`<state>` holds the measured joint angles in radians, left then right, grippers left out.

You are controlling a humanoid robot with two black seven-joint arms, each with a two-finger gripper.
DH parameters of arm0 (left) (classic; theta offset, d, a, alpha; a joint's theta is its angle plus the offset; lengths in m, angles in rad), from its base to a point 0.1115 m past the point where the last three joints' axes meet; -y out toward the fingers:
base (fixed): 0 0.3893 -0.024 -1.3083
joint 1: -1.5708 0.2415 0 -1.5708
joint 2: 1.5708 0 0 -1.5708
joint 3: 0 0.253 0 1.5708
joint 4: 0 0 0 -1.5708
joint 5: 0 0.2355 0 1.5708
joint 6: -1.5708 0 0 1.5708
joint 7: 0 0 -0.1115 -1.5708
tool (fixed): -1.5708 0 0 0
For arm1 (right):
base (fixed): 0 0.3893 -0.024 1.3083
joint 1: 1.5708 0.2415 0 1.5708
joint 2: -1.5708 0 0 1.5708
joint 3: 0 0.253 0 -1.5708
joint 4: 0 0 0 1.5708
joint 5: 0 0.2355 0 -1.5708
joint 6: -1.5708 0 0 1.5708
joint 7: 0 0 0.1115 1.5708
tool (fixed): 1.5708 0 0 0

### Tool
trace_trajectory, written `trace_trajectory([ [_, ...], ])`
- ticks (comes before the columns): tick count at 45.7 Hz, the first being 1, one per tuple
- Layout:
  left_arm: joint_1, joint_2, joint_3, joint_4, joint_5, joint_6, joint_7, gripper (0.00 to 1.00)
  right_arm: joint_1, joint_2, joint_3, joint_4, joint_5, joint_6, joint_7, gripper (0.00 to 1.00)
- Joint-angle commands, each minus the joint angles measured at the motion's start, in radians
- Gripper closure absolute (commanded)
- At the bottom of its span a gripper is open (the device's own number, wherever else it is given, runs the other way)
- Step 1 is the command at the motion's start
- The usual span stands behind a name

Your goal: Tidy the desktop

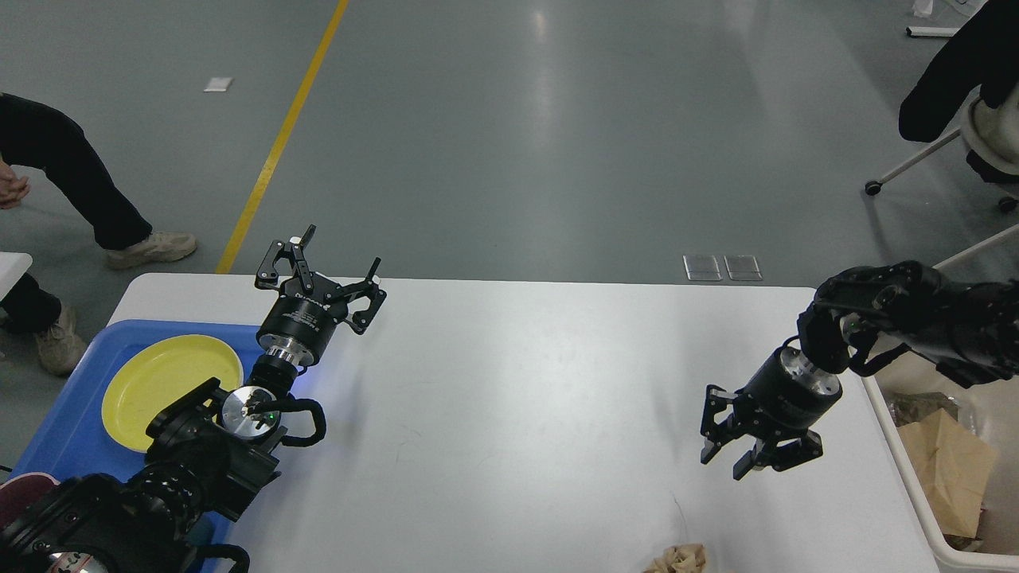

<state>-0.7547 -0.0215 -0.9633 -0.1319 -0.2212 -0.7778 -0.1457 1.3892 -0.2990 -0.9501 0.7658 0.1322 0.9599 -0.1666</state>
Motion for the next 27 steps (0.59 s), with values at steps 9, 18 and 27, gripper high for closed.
trace_trajectory([
  [9,0.0,0.0,0.0,0.0,0.0,0.0,0.0,0.03,0.226,-0.097,-0.084,-0.028,-0.005,0.0,-0.001,0.0],
  [18,0.0,0.0,0.0,0.0,0.0,0.0,0.0,0.03,0.375,-0.152,-0.159,-0.025,-0.089,0.0,-0.001,0.0],
  [27,0.0,0.0,0.0,0.0,0.0,0.0,0.0,0.03,0.459,-0.189,-0.177,0.006,-0.169,0.0,-0.011,0.0],
])
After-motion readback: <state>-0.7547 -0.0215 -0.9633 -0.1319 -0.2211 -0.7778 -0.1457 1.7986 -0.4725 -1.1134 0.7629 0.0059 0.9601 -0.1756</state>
